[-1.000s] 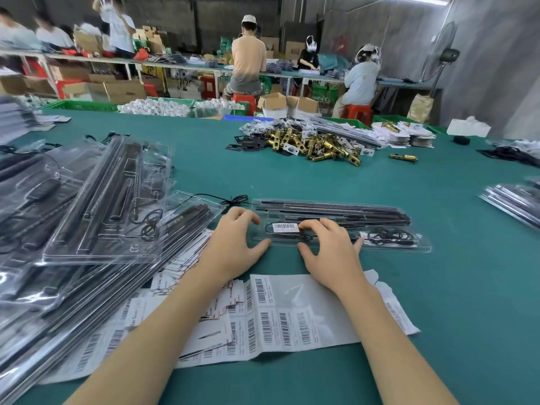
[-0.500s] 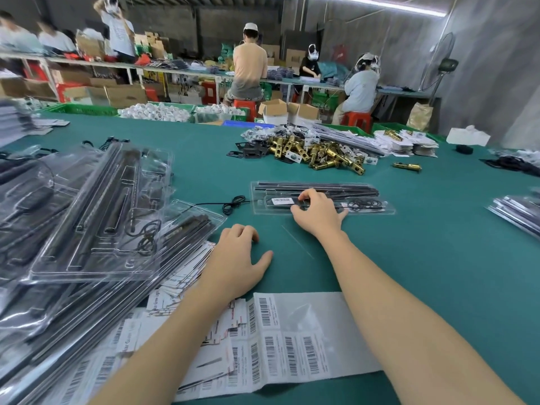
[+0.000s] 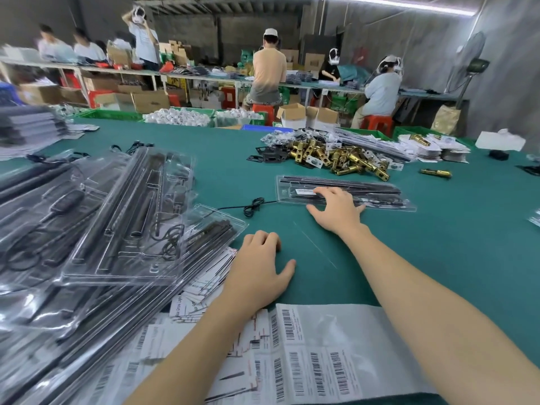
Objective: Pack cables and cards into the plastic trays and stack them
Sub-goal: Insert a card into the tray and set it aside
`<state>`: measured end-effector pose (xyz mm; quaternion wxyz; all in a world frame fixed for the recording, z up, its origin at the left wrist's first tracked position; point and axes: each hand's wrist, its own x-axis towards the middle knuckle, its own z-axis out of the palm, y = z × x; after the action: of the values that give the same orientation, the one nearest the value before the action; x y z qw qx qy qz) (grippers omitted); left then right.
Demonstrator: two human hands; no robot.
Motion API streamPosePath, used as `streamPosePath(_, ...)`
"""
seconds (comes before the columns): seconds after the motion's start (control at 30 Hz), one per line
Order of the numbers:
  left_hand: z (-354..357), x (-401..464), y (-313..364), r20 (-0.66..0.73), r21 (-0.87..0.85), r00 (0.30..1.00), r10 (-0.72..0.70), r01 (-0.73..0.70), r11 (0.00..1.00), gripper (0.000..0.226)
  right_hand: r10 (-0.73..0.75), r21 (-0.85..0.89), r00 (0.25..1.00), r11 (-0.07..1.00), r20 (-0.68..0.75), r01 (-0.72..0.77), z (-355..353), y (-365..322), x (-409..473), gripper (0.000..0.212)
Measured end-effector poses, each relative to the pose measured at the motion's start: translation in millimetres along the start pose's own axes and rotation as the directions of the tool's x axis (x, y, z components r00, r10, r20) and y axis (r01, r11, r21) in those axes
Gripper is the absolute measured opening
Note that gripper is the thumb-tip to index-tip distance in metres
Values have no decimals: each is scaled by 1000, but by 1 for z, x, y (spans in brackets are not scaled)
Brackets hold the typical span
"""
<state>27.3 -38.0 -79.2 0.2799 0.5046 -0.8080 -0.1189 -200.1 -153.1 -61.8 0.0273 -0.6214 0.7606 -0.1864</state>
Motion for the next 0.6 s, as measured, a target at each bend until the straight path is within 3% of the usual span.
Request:
streamPosePath(0.1, 0, 0, 0, -3, 1, 1000, 6, -6, 1000, 33, -59, -66, 994, 996, -88, 53, 1, -6, 3, 41)
streamPosePath(0.3, 1, 0, -1, -6, -6, 1000, 5, -5, 1000, 33, 107, -31, 989, 993, -99, -111, 1, -16, 6, 42)
streamPosePath(0.4, 1, 1, -1, -8, -6, 1000, -1, 1, 1000, 33, 10, -30, 995, 999, -100, -13, -7, -39, 0, 48)
streamPosePath(0.47, 0, 0, 1, -9, 1, 1000, -9, 9, 1000, 33, -96, 140, 991, 984, -92, 108, -15, -69, -14, 31)
streamPosePath(0.53, 0, 1, 1, -2, 11, 1000, -9, 9, 1000, 34, -114, 403, 987, 913, 111, 60, -22, -103, -32, 24)
streamPosePath(0.6, -2, 2, 1, 10, 11, 1000, 0, 0, 1000, 36, -136, 440, 904, 896, 405, -62, -26, -133, -51, 36)
